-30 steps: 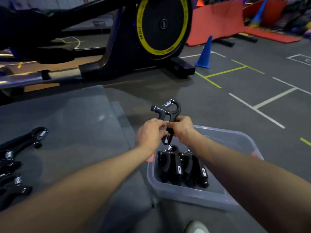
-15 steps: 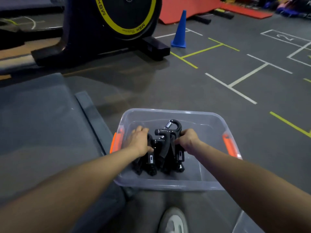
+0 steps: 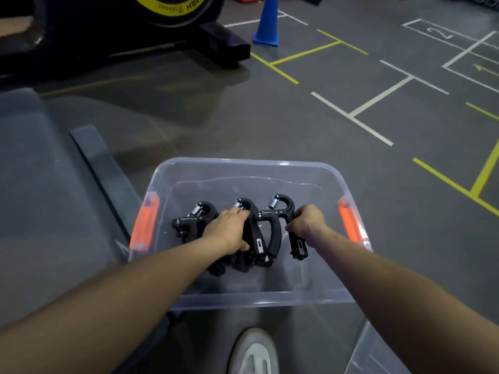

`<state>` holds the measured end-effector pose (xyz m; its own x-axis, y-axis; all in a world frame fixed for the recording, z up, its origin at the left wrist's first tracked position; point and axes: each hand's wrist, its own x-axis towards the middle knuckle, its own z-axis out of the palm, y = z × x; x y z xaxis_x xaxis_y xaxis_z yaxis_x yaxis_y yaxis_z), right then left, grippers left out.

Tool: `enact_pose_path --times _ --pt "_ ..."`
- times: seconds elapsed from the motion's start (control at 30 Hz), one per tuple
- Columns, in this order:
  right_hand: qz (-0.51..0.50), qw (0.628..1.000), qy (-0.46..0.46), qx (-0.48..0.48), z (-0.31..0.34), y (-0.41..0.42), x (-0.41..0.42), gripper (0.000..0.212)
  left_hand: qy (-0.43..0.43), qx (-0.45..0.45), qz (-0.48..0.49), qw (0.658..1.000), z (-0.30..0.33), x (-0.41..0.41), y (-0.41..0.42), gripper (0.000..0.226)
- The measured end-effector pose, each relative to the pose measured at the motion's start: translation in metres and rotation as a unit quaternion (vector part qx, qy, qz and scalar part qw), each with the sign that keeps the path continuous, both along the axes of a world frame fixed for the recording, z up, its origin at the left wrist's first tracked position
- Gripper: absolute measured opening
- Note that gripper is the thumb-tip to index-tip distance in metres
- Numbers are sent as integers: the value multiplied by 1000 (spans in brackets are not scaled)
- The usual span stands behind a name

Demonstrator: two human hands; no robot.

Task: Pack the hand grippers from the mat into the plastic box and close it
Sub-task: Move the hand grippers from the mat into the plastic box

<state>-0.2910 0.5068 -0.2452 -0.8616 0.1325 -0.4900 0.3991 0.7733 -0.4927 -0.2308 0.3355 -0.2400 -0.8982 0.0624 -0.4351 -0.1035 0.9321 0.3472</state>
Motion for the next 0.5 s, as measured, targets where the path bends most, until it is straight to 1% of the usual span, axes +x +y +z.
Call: enact_pose_path --times 0.03,0.13,0.27,0.37,0.5 --pt "1 1000 1 2 -1 3 0 8 -4 0 -8 1000 -3 -2 3 87" --pt "-5 1000 7 14 -8 12 1 19 -18 0 -19 1000 -10 -8 9 94" --pt "-16 1000 6 26 -19 19 3 22 -31 1 -21 999 -16 -13 8 98" --pt "-47 999 14 16 -28 15 3 19 -30 7 -24 999 -20 -12 7 100" --pt "-82 996 32 -21 -43 7 10 16 -26 14 -27 999 -23 -14 6 98"
